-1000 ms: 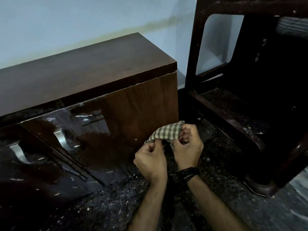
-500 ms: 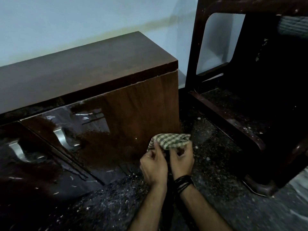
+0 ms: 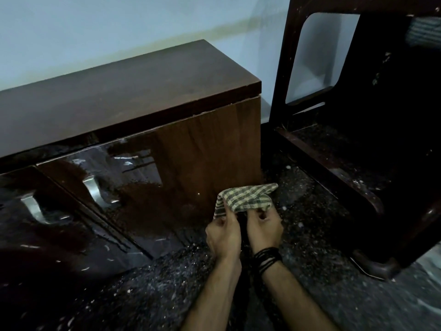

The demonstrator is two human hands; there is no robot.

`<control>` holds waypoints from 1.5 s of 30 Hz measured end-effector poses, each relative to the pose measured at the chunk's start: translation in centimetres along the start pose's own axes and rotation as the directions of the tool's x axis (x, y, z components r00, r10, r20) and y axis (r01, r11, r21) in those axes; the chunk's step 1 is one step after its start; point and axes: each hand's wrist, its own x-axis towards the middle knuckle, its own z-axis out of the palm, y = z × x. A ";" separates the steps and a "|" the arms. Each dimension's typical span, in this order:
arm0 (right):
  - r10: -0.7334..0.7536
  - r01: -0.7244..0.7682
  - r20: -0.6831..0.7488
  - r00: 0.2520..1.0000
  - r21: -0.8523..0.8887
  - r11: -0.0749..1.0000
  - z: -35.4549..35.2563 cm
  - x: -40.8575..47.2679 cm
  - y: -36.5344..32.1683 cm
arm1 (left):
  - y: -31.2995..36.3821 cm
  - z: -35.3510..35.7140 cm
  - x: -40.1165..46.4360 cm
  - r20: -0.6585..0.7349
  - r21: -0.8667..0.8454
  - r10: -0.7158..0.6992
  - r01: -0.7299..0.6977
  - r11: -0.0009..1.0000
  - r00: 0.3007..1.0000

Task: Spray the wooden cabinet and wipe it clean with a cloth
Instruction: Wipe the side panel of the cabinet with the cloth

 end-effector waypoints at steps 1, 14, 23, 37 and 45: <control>-0.020 0.020 0.006 1.000 0.042 0.999 0.0 0.0 0.1 | -0.2 -0.1 0.0 0.028 -0.008 -0.010 0.010 1.000 1.000; 0.127 -0.304 0.451 0.884 0.346 0.888 -2.8 0.8 0.4 | 0.6 -1.8 -1.9 0.278 -0.252 0.019 0.054 0.966 0.960; -0.149 0.189 0.289 0.946 -0.114 0.975 -4.5 2.3 2.1 | -1.0 -2.6 -0.9 0.315 -0.249 0.226 -0.149 0.957 0.922; -0.080 0.020 0.458 0.885 0.135 0.991 -4.2 1.6 1.7 | -1.2 -3.6 -0.5 0.277 -0.196 0.358 -0.312 0.930 0.892; -0.362 0.397 0.220 0.906 -0.143 0.906 -3.0 1.1 1.7 | -1.3 -3.6 -0.4 -0.025 0.243 0.568 -0.546 0.802 0.823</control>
